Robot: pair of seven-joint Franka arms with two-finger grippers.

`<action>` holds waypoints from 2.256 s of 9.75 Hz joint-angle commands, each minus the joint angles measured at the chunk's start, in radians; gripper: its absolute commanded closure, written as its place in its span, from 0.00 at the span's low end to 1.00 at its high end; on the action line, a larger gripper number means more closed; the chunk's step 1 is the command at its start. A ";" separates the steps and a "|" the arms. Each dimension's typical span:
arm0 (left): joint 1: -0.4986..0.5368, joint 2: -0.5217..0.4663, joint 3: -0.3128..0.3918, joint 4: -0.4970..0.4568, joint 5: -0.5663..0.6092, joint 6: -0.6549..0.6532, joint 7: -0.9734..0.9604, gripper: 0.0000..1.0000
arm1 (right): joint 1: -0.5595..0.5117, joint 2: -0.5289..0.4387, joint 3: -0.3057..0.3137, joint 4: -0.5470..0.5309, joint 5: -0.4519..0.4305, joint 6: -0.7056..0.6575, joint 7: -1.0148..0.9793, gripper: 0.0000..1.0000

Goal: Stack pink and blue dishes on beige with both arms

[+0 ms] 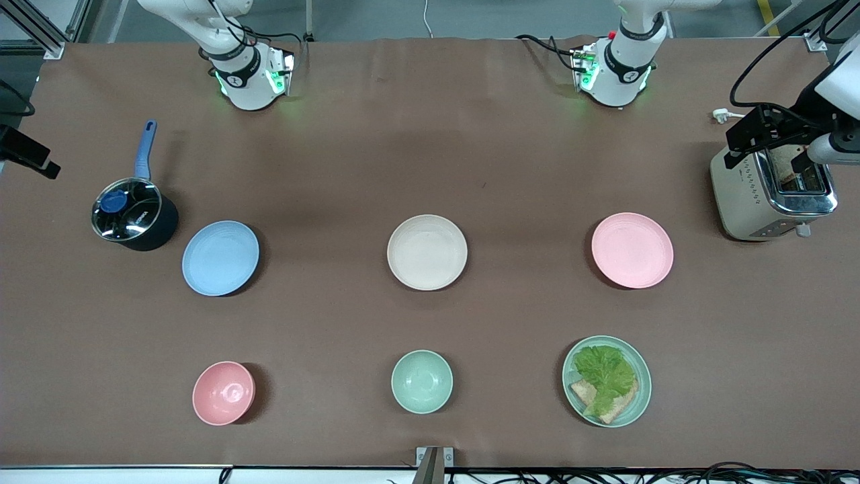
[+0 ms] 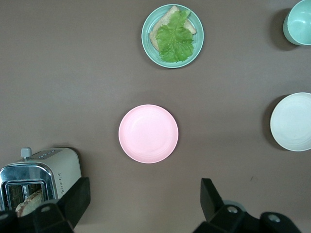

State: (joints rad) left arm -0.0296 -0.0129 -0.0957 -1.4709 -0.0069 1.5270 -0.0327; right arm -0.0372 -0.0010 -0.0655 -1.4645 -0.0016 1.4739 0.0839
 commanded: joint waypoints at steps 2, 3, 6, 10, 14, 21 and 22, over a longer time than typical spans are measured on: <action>0.004 -0.002 0.002 -0.037 -0.015 -0.005 -0.003 0.00 | -0.007 -0.002 0.006 -0.002 -0.004 -0.006 0.000 0.00; 0.004 -0.002 0.004 -0.037 -0.015 -0.005 -0.007 0.00 | -0.006 -0.002 0.006 -0.013 -0.006 -0.006 0.002 0.00; 0.007 0.014 0.017 -0.048 -0.010 -0.005 0.019 0.00 | -0.018 0.003 0.007 -0.123 0.052 0.026 -0.085 0.00; 0.000 0.045 0.178 -0.280 -0.140 0.228 0.155 0.02 | -0.018 0.068 -0.007 -0.458 0.101 0.424 -0.149 0.00; 0.005 0.152 0.232 -0.578 -0.244 0.637 0.420 0.03 | -0.056 0.287 -0.054 -0.485 0.236 0.584 -0.401 0.00; 0.007 0.459 0.228 -0.579 -0.248 0.825 0.471 0.30 | -0.092 0.486 -0.094 -0.551 0.505 0.741 -0.782 0.17; 0.007 0.481 0.228 -0.579 -0.251 0.825 0.497 0.42 | -0.087 0.492 -0.094 -0.569 0.528 0.773 -0.789 0.24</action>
State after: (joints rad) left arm -0.0228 0.4185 0.1324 -2.0528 -0.2383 2.3349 0.4225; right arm -0.1213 0.5033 -0.1647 -1.9878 0.4802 2.2072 -0.6698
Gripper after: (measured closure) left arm 0.300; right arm 0.167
